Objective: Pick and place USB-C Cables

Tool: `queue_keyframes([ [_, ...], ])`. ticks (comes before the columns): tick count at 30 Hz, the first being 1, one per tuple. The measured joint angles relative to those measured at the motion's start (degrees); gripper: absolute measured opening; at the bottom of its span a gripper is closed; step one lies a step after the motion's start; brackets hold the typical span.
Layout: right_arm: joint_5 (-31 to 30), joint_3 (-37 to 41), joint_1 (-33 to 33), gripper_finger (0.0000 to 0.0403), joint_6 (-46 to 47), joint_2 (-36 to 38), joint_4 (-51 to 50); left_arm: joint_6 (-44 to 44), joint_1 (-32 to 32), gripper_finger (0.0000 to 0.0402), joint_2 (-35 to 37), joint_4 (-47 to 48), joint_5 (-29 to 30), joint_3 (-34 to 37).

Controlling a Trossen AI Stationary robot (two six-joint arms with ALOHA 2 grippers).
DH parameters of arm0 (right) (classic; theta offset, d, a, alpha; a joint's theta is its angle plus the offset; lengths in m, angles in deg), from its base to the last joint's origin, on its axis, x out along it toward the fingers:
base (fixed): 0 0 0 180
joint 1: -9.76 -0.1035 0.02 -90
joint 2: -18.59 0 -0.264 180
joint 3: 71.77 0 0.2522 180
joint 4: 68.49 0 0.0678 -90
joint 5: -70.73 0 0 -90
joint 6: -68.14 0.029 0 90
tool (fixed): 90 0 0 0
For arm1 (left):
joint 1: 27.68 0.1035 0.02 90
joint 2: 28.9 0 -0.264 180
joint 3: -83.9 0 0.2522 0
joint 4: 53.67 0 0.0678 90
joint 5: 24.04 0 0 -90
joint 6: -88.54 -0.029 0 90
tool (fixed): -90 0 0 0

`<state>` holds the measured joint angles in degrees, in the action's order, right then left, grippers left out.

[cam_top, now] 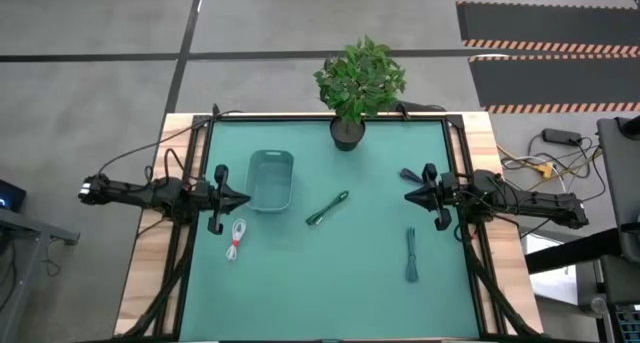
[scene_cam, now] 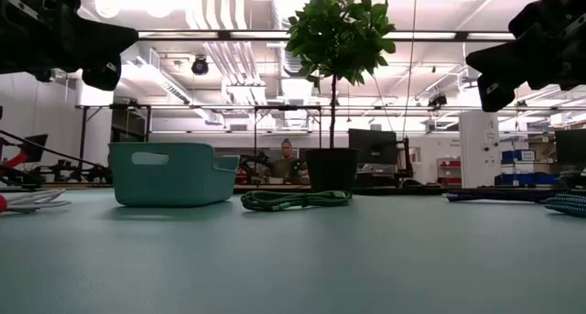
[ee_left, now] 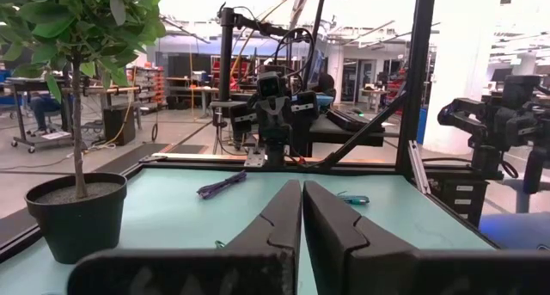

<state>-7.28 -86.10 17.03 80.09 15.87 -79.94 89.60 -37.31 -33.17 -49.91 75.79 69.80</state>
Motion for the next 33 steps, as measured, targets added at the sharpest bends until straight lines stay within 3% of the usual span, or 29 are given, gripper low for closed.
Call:
queue_keyframes([
  [28,0.0,0.0,0.0,0.0009,-0.5,0.0,-0.1,0.0,0.0,0.0001,0.0,0.0,0.0,0.0],
  [33,-5.7,0.0,0.0,0.0009,-23.2,-0.8,-0.7,0.0,0.0,0.0001,0.0,0.0,0.0,0.0],
])
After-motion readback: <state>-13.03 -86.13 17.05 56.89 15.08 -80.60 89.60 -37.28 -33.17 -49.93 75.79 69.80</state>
